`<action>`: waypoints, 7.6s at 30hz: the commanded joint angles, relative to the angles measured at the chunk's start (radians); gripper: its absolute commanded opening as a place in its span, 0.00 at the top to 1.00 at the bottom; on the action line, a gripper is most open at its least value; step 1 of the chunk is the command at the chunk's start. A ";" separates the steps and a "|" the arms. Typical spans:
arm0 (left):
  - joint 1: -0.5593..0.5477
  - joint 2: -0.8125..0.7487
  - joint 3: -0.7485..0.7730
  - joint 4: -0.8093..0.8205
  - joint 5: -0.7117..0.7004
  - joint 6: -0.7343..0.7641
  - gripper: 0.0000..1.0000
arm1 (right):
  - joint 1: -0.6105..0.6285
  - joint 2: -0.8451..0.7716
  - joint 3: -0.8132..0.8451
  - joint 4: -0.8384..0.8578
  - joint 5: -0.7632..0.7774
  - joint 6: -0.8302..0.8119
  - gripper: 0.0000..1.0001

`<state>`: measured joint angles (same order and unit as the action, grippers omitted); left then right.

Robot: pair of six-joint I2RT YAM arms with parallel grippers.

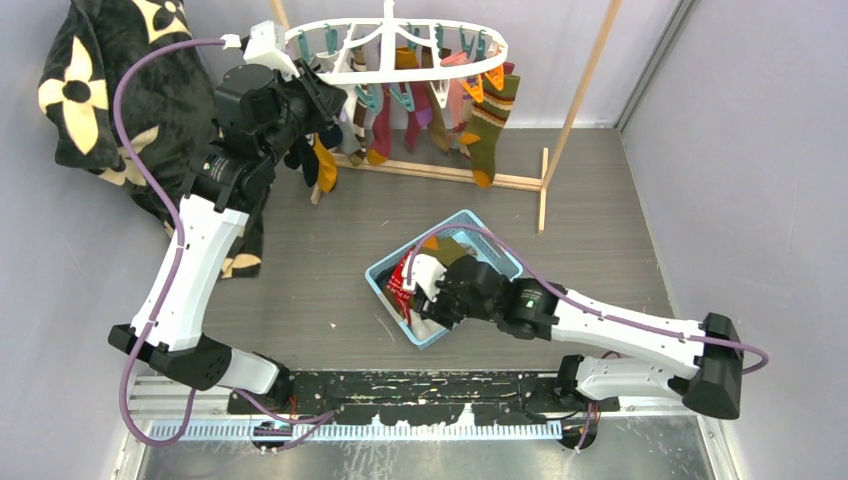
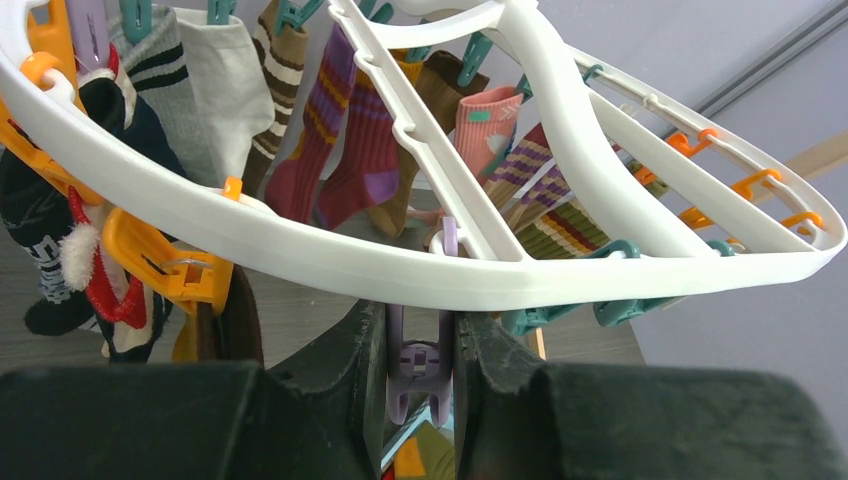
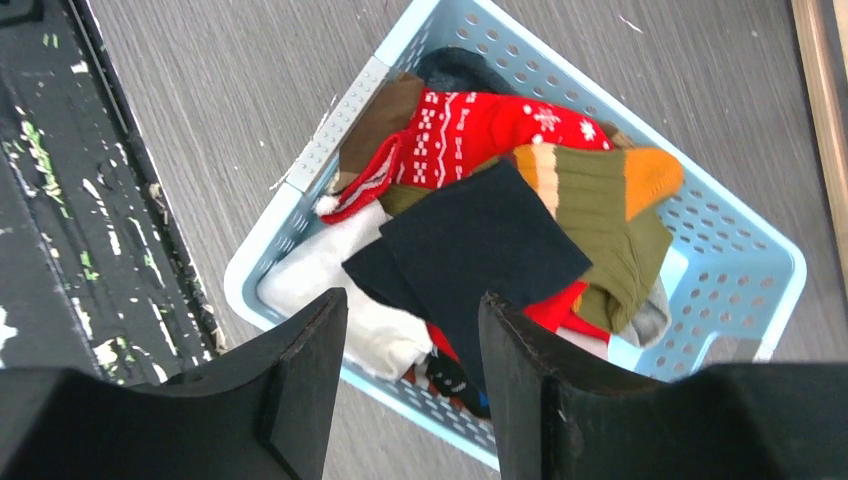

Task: Clip the socks to the hanger
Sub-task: Pick up the sock from the bin, then clamp the sock onto the hanger.

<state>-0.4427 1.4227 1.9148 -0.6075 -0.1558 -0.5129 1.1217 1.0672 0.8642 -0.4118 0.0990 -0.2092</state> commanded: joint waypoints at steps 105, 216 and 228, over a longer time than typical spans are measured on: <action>-0.006 -0.045 -0.018 0.020 -0.009 0.008 0.95 | -0.149 0.399 0.471 0.745 -0.019 0.047 0.99; -0.084 -0.065 -0.069 0.085 -0.244 0.105 0.37 | -0.221 0.447 0.663 0.729 -0.045 0.089 0.30; -0.055 -0.068 -0.059 0.077 -0.223 0.111 0.40 | -0.561 0.241 0.472 0.608 -0.568 0.413 0.29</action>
<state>-0.5068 1.3869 1.8416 -0.5671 -0.3748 -0.4133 0.6086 1.3270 1.3128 0.2256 -0.2371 0.0917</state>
